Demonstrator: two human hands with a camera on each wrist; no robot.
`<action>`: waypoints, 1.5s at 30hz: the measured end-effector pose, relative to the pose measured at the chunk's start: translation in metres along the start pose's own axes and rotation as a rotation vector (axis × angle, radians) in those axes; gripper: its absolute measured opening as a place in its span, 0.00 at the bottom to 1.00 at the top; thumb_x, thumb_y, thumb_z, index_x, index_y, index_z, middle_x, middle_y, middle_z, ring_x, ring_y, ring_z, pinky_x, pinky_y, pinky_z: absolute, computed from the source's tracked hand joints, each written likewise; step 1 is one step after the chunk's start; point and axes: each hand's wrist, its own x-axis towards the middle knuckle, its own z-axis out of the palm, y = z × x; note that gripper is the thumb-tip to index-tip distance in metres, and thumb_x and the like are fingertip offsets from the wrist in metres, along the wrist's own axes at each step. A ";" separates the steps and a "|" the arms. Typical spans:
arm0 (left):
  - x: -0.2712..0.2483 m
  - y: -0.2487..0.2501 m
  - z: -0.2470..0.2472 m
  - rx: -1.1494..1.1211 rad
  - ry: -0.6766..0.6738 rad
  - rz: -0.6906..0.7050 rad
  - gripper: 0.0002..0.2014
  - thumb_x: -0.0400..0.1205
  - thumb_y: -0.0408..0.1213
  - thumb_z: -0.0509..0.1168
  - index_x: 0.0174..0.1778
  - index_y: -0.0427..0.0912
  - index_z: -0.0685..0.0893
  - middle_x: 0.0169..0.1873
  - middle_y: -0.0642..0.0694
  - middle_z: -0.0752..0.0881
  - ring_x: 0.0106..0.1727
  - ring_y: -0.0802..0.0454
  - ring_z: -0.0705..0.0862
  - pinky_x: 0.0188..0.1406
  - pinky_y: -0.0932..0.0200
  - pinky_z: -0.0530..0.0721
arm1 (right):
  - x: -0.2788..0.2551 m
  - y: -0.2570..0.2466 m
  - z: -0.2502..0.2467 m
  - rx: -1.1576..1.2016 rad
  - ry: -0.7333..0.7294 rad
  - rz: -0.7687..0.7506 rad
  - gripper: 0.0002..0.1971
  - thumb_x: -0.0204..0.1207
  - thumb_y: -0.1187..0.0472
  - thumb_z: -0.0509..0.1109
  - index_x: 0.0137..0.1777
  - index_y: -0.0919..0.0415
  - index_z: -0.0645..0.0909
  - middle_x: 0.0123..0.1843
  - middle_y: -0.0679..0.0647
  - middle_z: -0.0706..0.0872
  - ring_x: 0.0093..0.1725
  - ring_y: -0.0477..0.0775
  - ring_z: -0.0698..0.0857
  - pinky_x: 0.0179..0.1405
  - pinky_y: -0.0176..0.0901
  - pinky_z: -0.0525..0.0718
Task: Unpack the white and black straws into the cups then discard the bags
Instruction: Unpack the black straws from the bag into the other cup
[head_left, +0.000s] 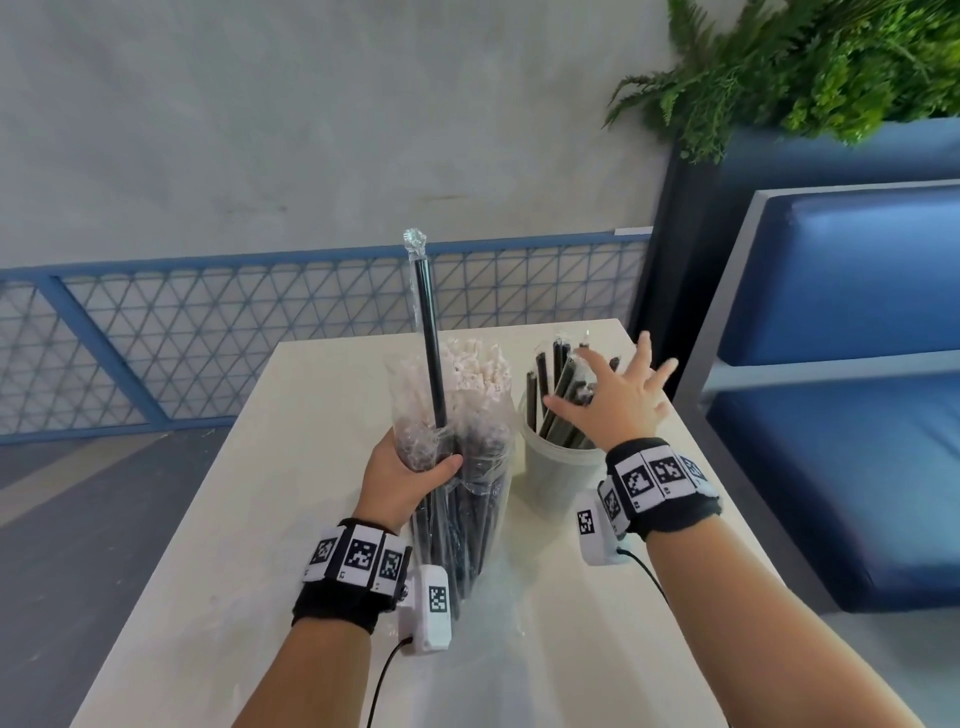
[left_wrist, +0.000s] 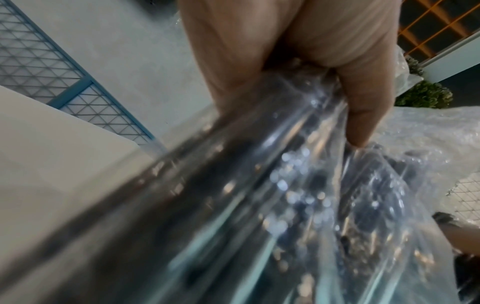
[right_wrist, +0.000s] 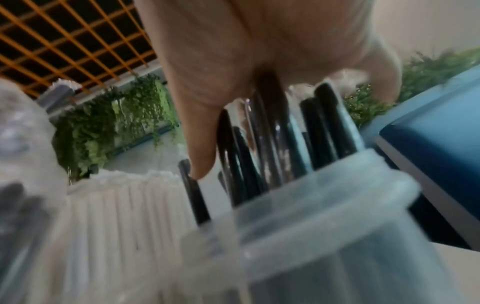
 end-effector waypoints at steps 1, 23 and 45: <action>0.000 0.000 0.000 -0.001 -0.005 0.003 0.20 0.68 0.29 0.77 0.55 0.40 0.82 0.48 0.47 0.88 0.52 0.52 0.87 0.55 0.57 0.83 | 0.002 0.004 0.003 0.029 -0.060 -0.012 0.32 0.69 0.41 0.72 0.72 0.47 0.70 0.83 0.59 0.52 0.78 0.72 0.54 0.71 0.65 0.67; -0.020 0.006 -0.007 0.001 -0.133 0.054 0.20 0.65 0.30 0.80 0.48 0.46 0.80 0.43 0.48 0.89 0.48 0.52 0.89 0.51 0.58 0.84 | -0.059 -0.102 -0.021 0.576 0.139 -0.639 0.13 0.74 0.57 0.73 0.56 0.61 0.80 0.47 0.51 0.86 0.37 0.46 0.82 0.41 0.36 0.83; -0.003 0.092 -0.015 0.276 0.178 0.415 0.04 0.71 0.33 0.74 0.37 0.43 0.85 0.32 0.55 0.88 0.40 0.64 0.85 0.49 0.79 0.74 | -0.052 -0.099 -0.019 0.735 0.064 -0.530 0.05 0.74 0.63 0.72 0.49 0.57 0.84 0.49 0.53 0.87 0.39 0.41 0.83 0.41 0.21 0.79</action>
